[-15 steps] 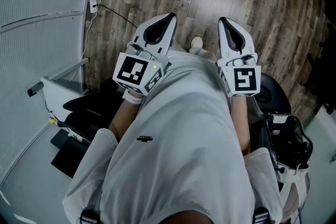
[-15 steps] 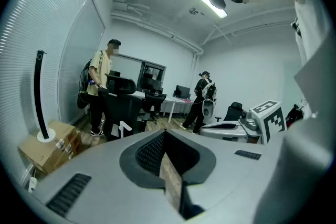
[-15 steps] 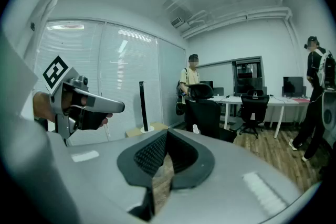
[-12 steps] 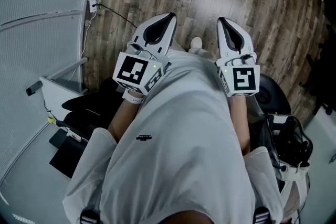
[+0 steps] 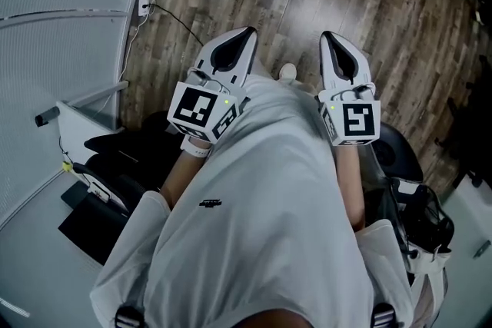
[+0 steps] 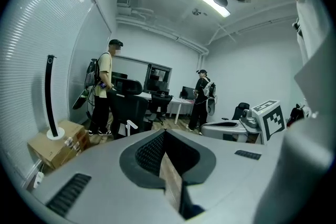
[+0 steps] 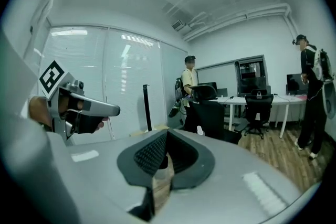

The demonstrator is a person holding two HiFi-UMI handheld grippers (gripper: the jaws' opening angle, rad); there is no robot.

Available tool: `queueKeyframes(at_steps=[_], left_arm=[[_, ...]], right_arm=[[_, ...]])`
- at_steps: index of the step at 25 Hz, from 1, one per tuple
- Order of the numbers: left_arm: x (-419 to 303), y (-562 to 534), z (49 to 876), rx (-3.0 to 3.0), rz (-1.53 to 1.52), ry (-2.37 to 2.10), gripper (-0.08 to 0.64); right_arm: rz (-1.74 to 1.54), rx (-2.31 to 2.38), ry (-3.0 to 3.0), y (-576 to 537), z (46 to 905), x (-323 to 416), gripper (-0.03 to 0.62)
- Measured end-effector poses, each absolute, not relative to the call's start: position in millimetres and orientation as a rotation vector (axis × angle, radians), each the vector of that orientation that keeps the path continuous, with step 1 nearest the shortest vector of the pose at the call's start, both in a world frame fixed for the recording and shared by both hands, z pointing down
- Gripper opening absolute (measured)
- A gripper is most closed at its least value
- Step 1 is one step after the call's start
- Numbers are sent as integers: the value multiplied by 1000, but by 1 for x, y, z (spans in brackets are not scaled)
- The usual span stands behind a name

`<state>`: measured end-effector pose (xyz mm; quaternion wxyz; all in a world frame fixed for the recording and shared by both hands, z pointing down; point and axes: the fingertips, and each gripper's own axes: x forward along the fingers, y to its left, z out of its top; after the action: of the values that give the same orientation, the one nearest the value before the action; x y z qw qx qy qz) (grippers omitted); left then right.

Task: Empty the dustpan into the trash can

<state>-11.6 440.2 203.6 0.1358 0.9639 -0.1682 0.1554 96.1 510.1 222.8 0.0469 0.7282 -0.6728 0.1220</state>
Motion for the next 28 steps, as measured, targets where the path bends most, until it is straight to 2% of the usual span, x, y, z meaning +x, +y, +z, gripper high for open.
queueKeyframes(at_steps=[14, 20, 22, 28], left_arm=[[-19, 419, 212, 2731, 448, -608, 6], [-6, 355, 223, 2686, 424, -632, 6], [2, 327, 226, 2673, 424, -641, 6], [28, 232, 228, 2665, 406, -634, 6]], right_arm=[[347, 2075, -2148, 495, 238, 93, 9], [335, 2095, -2103, 429, 242, 113, 11], [350, 2084, -2104, 401, 243, 120, 29], [378, 2038, -2097, 307, 245, 144, 15]])
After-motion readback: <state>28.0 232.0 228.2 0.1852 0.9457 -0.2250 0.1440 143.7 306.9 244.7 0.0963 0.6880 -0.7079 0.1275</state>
